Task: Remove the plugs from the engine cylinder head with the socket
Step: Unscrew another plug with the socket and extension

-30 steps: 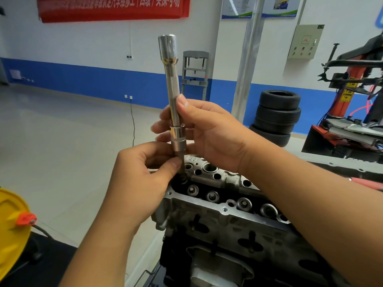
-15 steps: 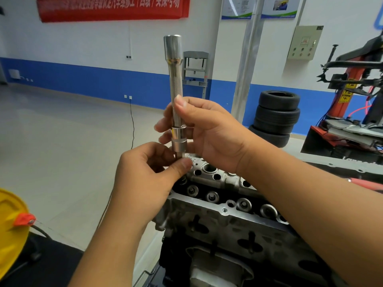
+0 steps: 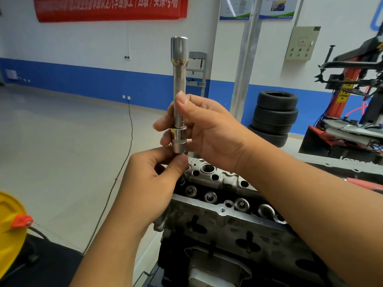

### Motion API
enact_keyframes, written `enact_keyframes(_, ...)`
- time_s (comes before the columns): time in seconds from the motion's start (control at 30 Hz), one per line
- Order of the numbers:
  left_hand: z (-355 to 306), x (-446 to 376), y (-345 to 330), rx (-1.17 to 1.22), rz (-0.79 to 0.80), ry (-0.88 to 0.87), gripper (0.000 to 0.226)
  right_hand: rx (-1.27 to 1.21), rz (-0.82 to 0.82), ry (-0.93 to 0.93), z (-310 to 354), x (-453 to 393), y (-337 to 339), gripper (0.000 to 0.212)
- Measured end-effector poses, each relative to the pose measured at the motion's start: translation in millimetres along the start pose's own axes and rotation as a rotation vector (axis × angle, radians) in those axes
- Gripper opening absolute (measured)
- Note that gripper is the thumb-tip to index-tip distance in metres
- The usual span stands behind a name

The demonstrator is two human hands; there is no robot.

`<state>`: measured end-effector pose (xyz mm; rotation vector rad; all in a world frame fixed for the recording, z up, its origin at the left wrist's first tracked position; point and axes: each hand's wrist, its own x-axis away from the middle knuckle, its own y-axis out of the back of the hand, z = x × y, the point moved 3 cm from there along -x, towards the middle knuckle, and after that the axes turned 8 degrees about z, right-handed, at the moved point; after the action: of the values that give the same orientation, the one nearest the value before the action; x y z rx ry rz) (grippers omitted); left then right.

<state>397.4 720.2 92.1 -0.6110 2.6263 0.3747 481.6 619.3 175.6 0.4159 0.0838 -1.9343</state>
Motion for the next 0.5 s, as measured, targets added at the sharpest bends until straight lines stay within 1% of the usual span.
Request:
enact_keyframes(0.07, 0.1, -0.2, 0.4, 0.039, 0.028, 0.012, 0.022, -0.01, 0.008, -0.012, -0.5, -0.1, -0.7, 0.029)
enact_keyframes(0.13, -0.3, -0.3, 2.1, 0.035, -0.001, 0.01, 0.023, -0.025, 0.003, -0.026, -1.3, -0.5, -0.9, 0.032)
enact_keyframes(0.23, 0.1, -0.5, 3.2, 0.002, -0.093, 0.0, 0.009, -0.02, 0.002, -0.028, -2.2, -0.4, -0.7, 0.029)
enact_keyframes(0.3, -1.0, 0.2, 2.6, -0.039, -0.127, -0.014, 0.01, -0.014, -0.009, -0.011, -2.2, -0.2, 0.1, 0.024)
enact_keyframes(0.37, -3.0, 0.2, 1.5, -0.025, -0.087, -0.036, 0.007, -0.012, -0.019, 0.002, -2.1, -0.3, 1.8, 0.024)
enact_keyframes(0.43, -4.6, 1.3, -1.3, 0.044, 0.005, -0.03, 0.019, -0.006, -0.02, 0.003, -1.7, -0.4, 2.7, 0.025)
enact_keyframes(0.5, -3.6, 1.1, -1.5, 0.07, 0.023, -0.009, 0.027, -0.007, -0.008, -0.002, -1.4, -0.8, 2.2, 0.026)
